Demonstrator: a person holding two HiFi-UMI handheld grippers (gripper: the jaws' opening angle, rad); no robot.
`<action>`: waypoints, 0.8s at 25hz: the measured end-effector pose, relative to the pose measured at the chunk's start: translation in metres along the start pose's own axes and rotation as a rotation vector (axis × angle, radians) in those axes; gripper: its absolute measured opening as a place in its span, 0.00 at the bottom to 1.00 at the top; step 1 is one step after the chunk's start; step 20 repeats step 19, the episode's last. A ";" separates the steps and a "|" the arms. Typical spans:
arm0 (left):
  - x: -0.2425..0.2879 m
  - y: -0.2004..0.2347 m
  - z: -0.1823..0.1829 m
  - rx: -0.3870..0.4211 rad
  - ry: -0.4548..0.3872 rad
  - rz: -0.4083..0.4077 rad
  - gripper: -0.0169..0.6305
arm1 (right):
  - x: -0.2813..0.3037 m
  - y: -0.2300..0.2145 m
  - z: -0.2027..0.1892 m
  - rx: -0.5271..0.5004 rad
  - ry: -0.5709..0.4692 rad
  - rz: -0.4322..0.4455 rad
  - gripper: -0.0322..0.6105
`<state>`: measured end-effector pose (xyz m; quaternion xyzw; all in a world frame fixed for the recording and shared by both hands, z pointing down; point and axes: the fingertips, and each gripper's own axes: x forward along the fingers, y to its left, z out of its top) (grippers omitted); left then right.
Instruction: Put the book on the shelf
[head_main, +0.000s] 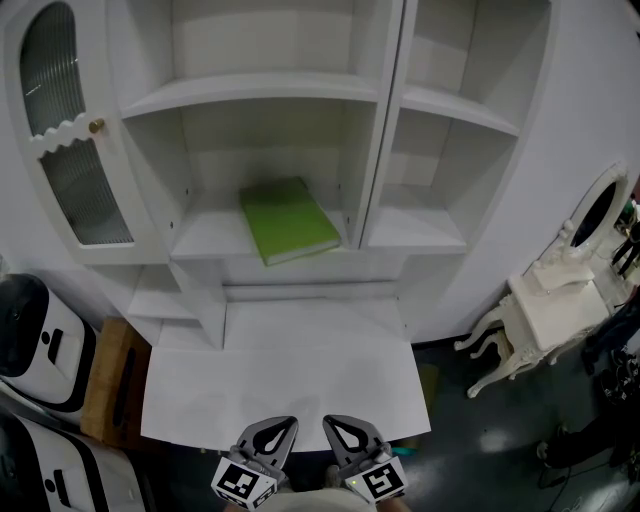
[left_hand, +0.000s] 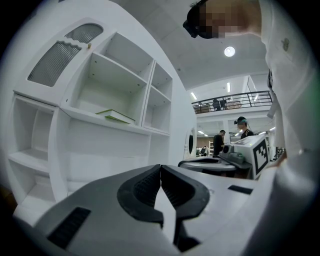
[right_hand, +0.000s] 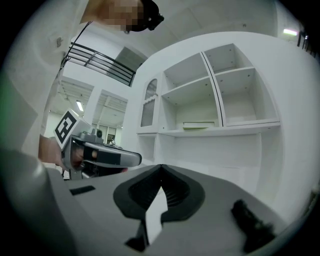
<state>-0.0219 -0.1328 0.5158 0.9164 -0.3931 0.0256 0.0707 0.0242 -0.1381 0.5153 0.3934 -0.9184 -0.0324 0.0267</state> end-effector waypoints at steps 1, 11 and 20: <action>0.001 -0.001 0.001 0.000 0.000 -0.001 0.04 | 0.000 0.000 0.000 -0.005 0.005 0.005 0.07; 0.006 -0.003 0.000 0.000 -0.002 -0.005 0.04 | -0.001 0.004 -0.003 -0.047 0.026 0.017 0.07; 0.009 -0.002 0.000 0.000 0.006 0.003 0.04 | -0.001 -0.002 -0.006 -0.053 0.045 0.012 0.07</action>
